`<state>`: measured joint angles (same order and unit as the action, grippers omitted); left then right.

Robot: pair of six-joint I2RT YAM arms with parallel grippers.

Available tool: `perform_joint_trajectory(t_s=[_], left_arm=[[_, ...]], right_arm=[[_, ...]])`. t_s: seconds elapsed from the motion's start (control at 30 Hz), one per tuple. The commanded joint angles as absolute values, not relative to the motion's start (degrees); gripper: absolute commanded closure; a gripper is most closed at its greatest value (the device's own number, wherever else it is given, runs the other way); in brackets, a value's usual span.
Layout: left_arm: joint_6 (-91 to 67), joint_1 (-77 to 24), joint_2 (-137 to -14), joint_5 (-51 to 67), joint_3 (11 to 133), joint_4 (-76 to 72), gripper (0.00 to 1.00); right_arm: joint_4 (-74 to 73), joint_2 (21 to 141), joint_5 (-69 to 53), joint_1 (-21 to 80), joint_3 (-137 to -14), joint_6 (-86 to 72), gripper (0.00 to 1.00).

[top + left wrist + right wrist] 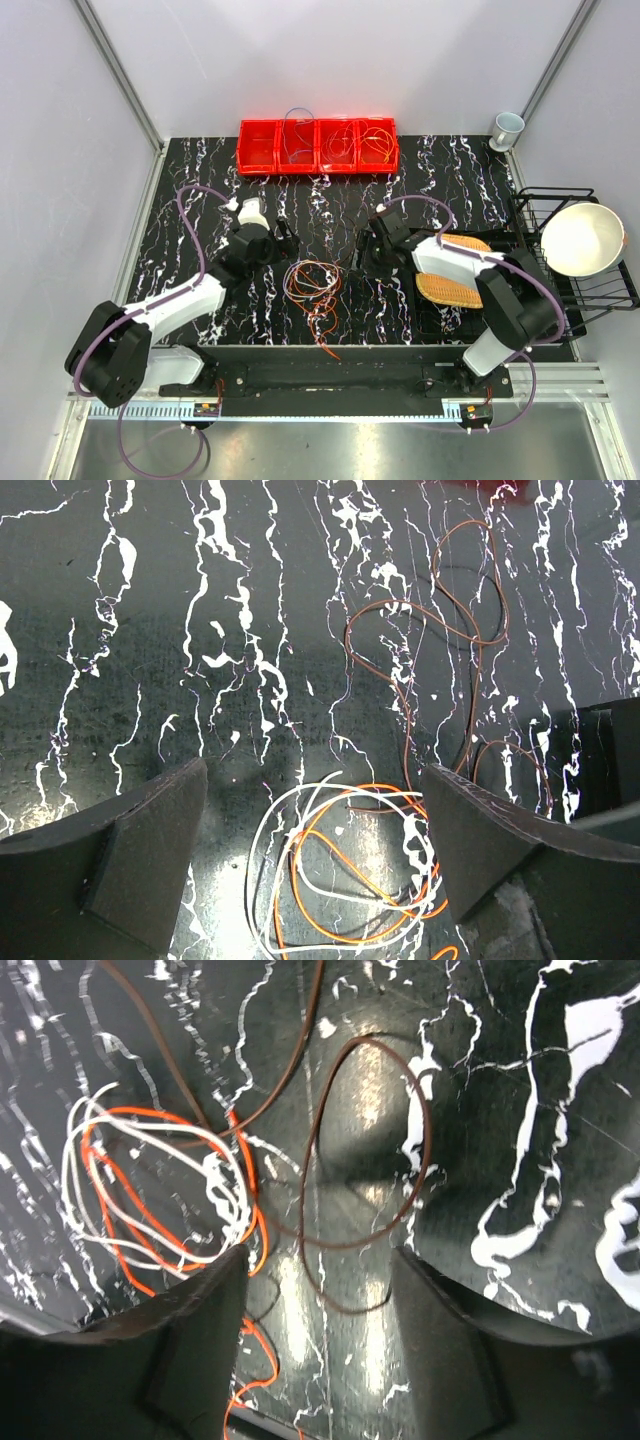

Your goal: Untangle the cables

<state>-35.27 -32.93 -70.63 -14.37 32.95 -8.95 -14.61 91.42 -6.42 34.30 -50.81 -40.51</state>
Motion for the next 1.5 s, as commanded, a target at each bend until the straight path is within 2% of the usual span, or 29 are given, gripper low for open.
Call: perform_joint_trajectory(t_s=[0.0, 0.13, 0.17, 0.23, 0.33, 0.37, 0.4, 0.47, 0.5, 0.63, 0.73, 0.93, 1.13, 1.47], left_arm=[[-35.7, -33.1, -70.7, -16.4, 34.8, -11.1, 0.1], [-35.6, -33.1, -70.8, -16.3, 35.0, -11.2, 0.1], [-35.6, -33.2, -70.8, -16.3, 34.9, -11.2, 0.1], [-35.6, -33.1, -70.8, -16.3, 34.9, -11.2, 0.1], [-35.6, -33.1, -70.8, -16.4, 34.9, -11.3, 0.1], [-35.6, -33.2, -70.8, -16.4, 34.9, -11.3, 0.1], [-35.6, -33.1, -70.7, -16.4, 34.8, -11.3, 0.1], [-35.6, -33.2, -70.7, -16.4, 34.6, -11.4, 0.1], [-35.6, -33.2, -70.6, -16.4, 34.7, -11.4, 0.1], [-35.6, -33.2, -70.6, -16.4, 34.7, -11.5, 0.1], [-35.6, -33.1, -70.6, -16.5, 34.6, -11.6, 0.1], [-35.6, -33.2, -70.6, -16.6, 34.6, -11.6, 0.1], [-35.6, -33.4, -70.5, -16.6, 34.6, -11.6, 0.1], [-35.4, -33.6, -70.5, -16.7, 34.6, -11.7, 0.1]], right_arm=[[-11.6, 94.1, -4.8, 34.8, -53.7, -41.5, 0.38], [-10.7, 96.6, -4.8, 34.8, -54.0, -41.7, 0.43], [-10.3, 96.9, -5.0, 34.8, -53.9, -41.8, 0.48], [-9.8, 97.4, -5.2, 34.7, -53.9, -42.2, 0.49], [-9.5, 97.8, -5.3, 34.8, -54.1, -42.2, 0.58], [-9.4, 98.0, -5.3, 34.8, -54.3, -42.1, 0.63], [-9.5, 98.1, -5.4, 34.8, -54.5, -42.1, 0.73], [-9.5, 98.3, -6.1, 34.8, -54.9, -42.0, 0.85], [-9.4, 98.3, -6.4, 34.8, -55.2, -42.1, 1.0], [-12.0, 94.8, -7.6, 34.6, -58.3, -41.1, 1.0], [-18.0, 90.9, -7.5, 33.5, -65.5, -38.5, 1.0], [-24.7, 84.1, -10.3, 30.1, -87.4, -34.2, 1.0], [-24.6, 79.1, -12.6, 28.6, -100.9, -33.6, 1.0], [-24.4, 75.4, -9.6, 28.5, -97.9, -32.2, 1.0]])
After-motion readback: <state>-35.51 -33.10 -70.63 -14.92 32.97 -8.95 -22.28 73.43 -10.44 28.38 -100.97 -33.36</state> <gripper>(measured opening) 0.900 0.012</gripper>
